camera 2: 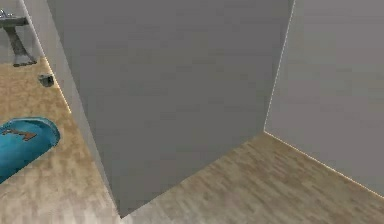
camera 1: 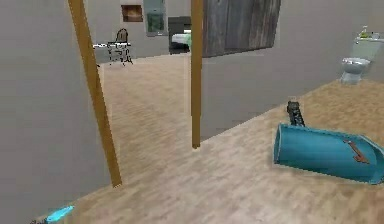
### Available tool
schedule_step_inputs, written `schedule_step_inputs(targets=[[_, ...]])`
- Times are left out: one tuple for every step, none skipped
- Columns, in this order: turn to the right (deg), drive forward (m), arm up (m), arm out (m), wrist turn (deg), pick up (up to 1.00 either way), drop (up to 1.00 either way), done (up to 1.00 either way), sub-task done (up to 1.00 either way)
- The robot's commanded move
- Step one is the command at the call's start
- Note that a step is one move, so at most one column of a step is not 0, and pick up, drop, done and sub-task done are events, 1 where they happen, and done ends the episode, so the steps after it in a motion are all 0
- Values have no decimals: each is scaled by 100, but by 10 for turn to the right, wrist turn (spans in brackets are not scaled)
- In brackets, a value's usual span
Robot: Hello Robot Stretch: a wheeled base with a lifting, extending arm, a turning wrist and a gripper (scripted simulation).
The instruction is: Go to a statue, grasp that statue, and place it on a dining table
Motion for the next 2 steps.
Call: schedule_step_inputs(targets=[[0, 5, 0, 0, 0, 0, 0, 0, 0], [-90, 0, 0, 0, 0, 0, 0, 0, 0]])
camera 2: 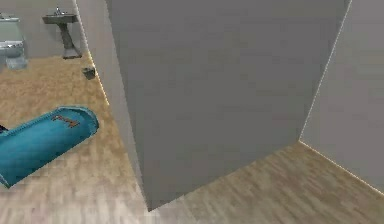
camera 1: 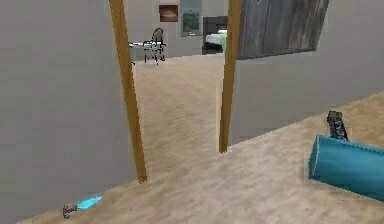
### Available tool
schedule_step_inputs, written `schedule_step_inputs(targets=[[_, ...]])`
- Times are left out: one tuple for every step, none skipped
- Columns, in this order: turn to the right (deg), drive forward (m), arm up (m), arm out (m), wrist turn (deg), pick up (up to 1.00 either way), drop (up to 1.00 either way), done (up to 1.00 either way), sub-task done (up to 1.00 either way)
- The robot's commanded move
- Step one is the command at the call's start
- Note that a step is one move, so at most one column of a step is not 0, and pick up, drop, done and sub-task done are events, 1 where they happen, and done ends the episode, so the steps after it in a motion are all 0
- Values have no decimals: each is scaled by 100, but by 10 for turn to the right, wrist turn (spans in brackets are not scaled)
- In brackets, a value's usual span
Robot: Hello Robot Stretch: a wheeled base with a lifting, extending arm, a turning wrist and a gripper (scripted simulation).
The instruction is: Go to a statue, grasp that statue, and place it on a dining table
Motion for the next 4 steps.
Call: schedule_step_inputs(targets=[[0, 100, 0, 0, 0, 0, 0, 0, 0], [0, 50, 0, 0, 0, 0, 0, 0, 0], [-30, 0, 0, 0, 0, 0, 0, 0, 0], [0, 100, 0, 0, 0, 0, 0, 0, 0]])
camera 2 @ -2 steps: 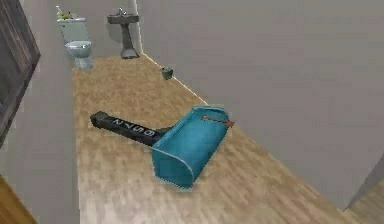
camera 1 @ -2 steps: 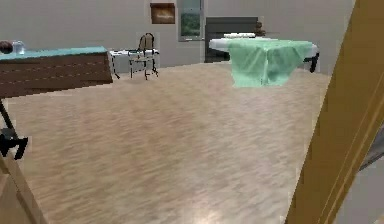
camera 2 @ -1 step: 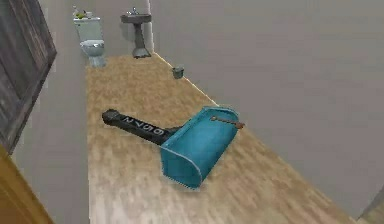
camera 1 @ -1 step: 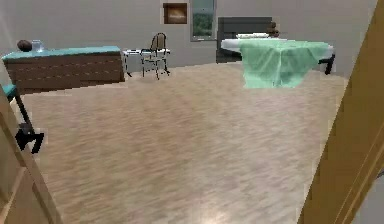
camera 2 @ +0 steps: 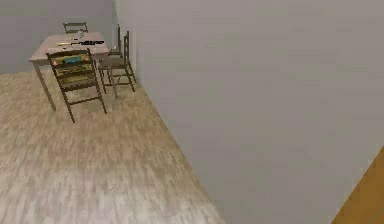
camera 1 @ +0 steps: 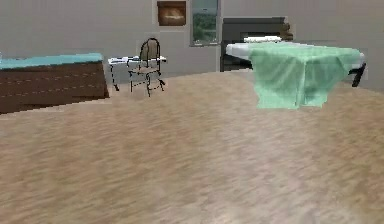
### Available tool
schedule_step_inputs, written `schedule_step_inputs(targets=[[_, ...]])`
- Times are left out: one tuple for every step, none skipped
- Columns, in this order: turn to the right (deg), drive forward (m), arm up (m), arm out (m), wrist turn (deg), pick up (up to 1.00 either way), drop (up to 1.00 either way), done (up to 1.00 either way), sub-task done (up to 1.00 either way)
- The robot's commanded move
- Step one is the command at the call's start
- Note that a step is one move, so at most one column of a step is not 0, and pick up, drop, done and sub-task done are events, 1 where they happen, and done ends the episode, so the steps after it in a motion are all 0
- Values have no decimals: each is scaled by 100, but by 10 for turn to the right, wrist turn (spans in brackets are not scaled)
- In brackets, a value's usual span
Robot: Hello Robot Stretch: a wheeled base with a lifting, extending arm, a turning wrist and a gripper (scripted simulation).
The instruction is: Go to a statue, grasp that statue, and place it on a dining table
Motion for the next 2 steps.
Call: schedule_step_inputs(targets=[[0, 100, 0, 0, 0, 0, 0, 0, 0], [-30, 0, 0, 0, 0, 0, 0, 0, 0]])
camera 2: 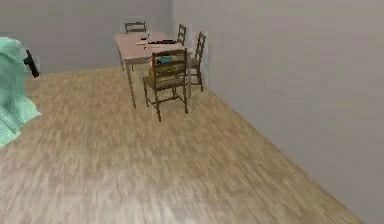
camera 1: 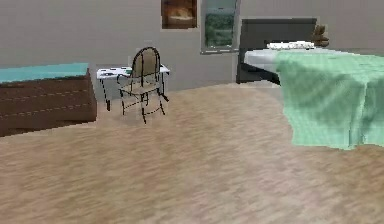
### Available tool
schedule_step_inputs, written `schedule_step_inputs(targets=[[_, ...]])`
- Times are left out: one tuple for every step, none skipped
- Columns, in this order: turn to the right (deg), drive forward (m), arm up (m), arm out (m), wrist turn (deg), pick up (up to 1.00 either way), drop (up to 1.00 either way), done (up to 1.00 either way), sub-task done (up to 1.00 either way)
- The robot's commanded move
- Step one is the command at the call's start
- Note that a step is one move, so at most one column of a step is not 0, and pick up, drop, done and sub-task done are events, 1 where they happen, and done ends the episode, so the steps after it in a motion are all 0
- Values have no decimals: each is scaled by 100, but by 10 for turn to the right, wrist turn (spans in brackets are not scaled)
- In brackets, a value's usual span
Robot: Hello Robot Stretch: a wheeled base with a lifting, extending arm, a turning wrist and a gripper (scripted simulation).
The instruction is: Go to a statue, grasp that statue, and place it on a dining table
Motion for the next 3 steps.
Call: schedule_step_inputs(targets=[[0, 100, 0, 0, 0, 0, 0, 0, 0], [0, 100, 0, 0, 0, 0, 0, 0, 0], [-30, 0, 0, 0, 0, 0, 0, 0, 0]])
